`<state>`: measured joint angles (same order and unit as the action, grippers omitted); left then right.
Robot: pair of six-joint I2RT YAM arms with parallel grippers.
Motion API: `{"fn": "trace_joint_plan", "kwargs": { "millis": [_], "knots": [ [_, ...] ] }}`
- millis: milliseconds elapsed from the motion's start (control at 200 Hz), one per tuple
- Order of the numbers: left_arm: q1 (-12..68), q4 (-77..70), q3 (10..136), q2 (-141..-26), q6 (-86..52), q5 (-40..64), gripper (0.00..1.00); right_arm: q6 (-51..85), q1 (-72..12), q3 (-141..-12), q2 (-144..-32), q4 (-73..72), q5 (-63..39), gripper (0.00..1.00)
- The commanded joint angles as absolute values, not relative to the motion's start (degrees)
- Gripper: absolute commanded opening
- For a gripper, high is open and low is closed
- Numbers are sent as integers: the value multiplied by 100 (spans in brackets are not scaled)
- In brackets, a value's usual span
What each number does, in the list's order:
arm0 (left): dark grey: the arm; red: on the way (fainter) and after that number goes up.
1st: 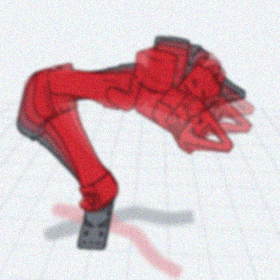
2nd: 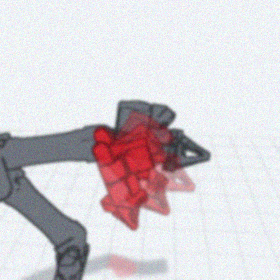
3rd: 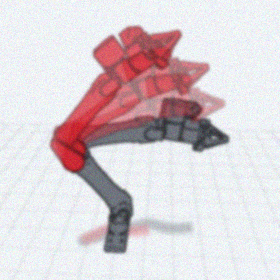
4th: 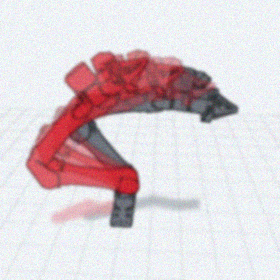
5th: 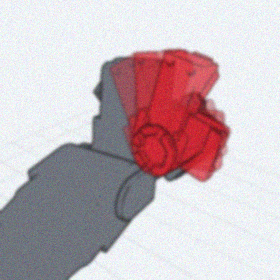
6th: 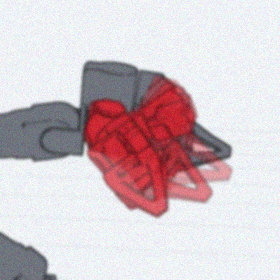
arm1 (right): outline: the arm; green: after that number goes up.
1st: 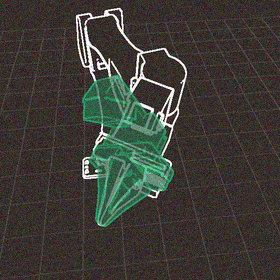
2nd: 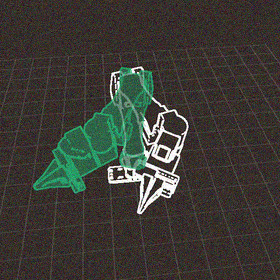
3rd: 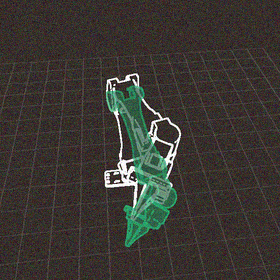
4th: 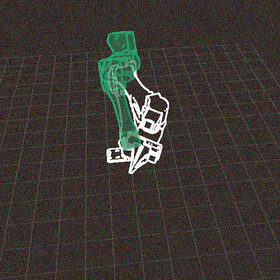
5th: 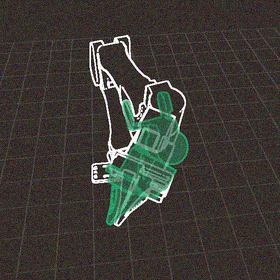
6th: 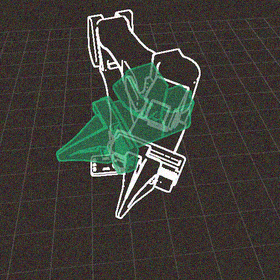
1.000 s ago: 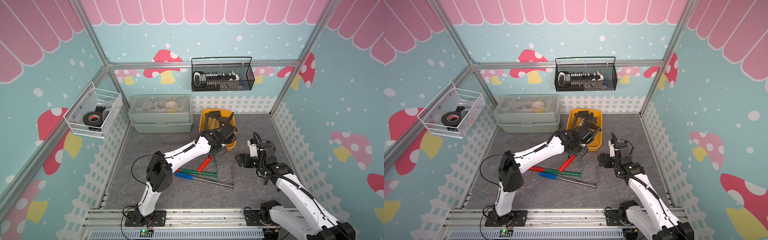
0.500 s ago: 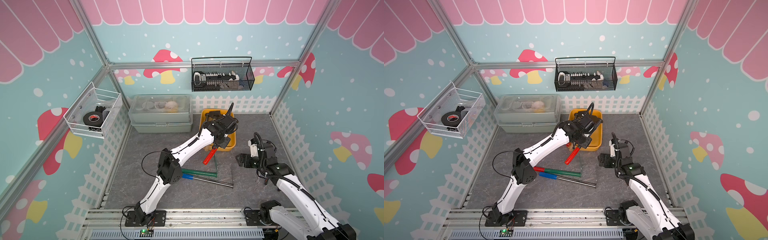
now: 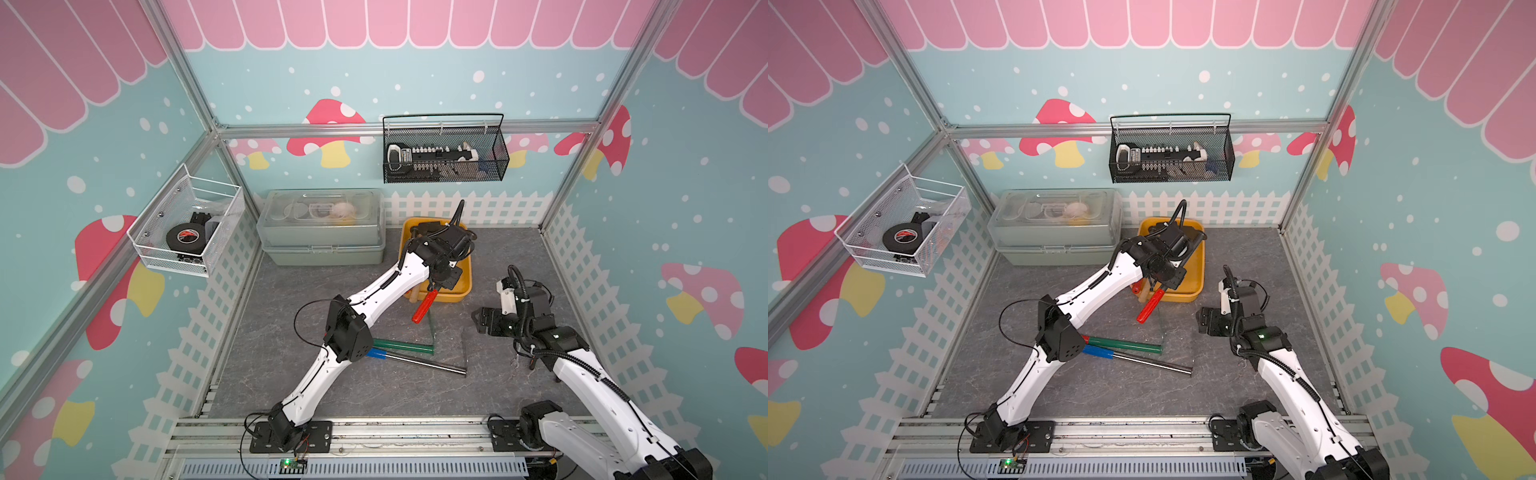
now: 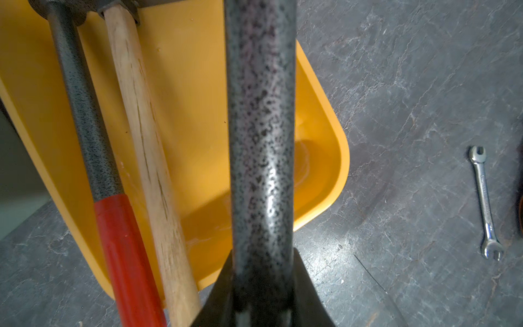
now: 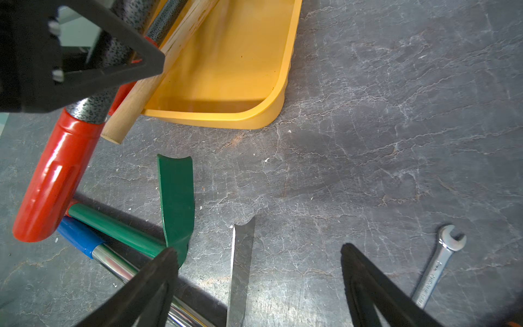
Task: Put the small hoe into the storage box
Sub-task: Place the hoe in the storage box.
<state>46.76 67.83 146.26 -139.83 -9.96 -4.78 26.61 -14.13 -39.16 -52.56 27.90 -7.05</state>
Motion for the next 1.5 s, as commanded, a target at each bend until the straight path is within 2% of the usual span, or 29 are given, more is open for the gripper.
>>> {"fn": "trace_joint_plan", "kwargs": {
  "millis": [0, 1326, 1496],
  "knots": [
    [4567, 6507, 14875, -14074, -1081, -453, 0, 2698, -1372, -3940, -5212, 2821, -621, 89],
    [4086, 6122, 14864, -14634, -330, -448, 0, 2611, -1336, -3913, -5458, 2671, -642, 89],
    [4082, 6125, 14892, -14683, -231, -487, 3, 2637, -1338, -3900, -5476, 2655, -673, 89]
  ]
}}
